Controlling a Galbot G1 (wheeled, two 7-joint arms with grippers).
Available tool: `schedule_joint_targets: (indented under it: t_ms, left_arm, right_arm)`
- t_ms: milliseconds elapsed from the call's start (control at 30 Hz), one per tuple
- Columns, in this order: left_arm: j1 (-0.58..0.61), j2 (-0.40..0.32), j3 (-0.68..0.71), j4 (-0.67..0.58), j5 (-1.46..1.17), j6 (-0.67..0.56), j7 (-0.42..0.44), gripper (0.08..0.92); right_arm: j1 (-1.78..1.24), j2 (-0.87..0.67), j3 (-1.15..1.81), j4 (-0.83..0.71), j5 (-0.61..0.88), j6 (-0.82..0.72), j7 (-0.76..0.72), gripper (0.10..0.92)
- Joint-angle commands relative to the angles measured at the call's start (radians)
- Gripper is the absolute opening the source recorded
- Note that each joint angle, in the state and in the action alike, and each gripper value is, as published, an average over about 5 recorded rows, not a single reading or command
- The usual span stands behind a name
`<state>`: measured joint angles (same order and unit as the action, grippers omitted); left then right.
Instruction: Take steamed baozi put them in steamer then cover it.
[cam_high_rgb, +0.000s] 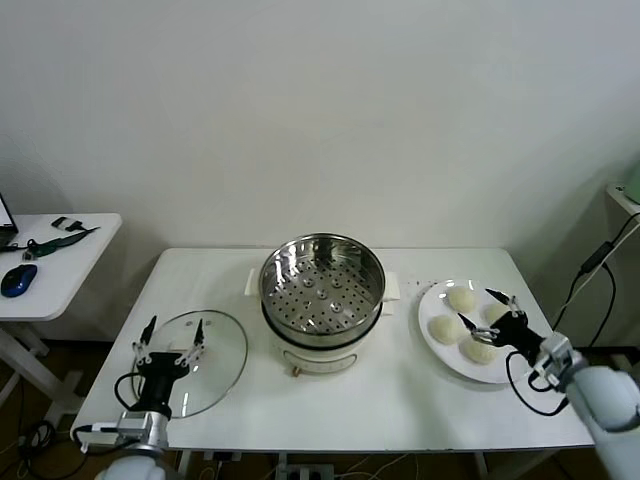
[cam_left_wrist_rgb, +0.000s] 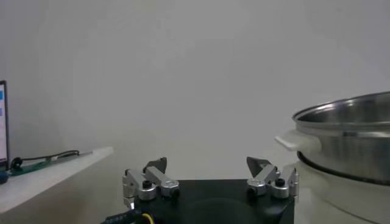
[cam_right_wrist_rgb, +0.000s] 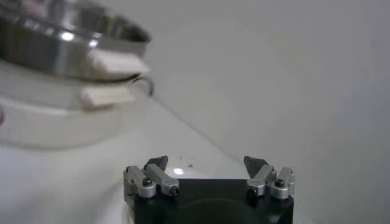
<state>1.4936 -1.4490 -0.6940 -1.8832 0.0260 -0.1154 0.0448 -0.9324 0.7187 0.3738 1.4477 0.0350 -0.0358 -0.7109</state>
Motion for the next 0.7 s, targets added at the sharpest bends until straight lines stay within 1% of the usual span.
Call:
schedule_joint_targets:
  t_ms: [33,167,333,467,700]
  left_arm:
    - [0.002,0.007,0.006,-0.001,-0.001,0.002,0.001,0.823]
    - [-0.006,0.010,0.010,0.004,0.000,0.010,-0.001,0.823]
    - [-0.008,0.011,0.007,0.005,0.001,0.019,-0.006,0.823]
    - [-0.006,0.010,0.001,0.014,0.002,0.019,-0.013,0.823]
    - [0.009,0.012,-0.023,0.012,-0.003,0.018,-0.019,0.823]
  right_arm:
    - [0.631,-0.181,-0.554,-0.335,-0.241,0.069,-0.389,0.823]
    - [0.829,-0.106,-0.770,-0.485,-0.323,0.158,-0.452,0.823]
    - [0.957,0.016,-0.885,-0.629,-0.401,0.216,-0.487,0.823]
    - [1.009,0.097,-0.932,-0.719,-0.440,0.230,-0.487,0.823]
    - [1.036,0.232,-0.924,-0.870,-0.515,0.252,-0.476,0.823]
